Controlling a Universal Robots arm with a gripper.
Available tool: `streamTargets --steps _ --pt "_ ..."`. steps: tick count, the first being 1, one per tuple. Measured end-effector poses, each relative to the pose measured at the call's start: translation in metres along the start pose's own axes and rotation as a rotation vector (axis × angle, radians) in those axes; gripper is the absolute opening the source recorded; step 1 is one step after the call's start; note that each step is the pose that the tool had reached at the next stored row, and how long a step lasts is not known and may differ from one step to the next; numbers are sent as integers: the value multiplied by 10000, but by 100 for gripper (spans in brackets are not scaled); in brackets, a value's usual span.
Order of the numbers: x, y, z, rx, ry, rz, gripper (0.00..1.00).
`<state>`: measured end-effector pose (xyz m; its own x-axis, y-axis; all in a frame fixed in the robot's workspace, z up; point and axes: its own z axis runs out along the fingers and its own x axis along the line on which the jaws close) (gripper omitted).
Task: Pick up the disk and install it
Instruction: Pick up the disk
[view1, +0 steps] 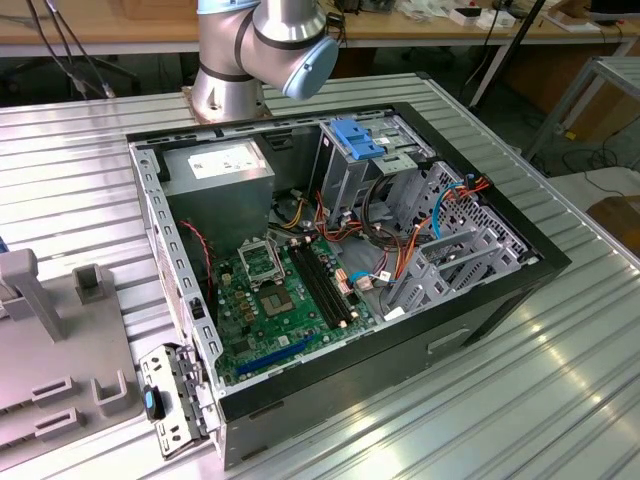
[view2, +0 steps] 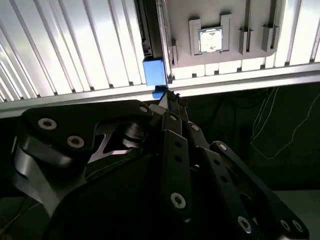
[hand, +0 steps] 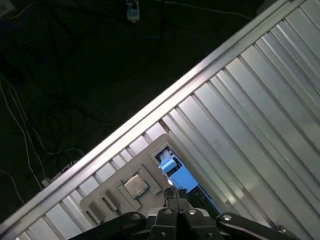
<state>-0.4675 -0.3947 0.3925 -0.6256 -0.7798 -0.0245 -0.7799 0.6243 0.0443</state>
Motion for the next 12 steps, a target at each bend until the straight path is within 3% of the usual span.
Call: streamTargets --steps 2,12 --pt "0 0 0 -23 41 -918 11" --pt "0 0 0 -68 123 -2743 11"
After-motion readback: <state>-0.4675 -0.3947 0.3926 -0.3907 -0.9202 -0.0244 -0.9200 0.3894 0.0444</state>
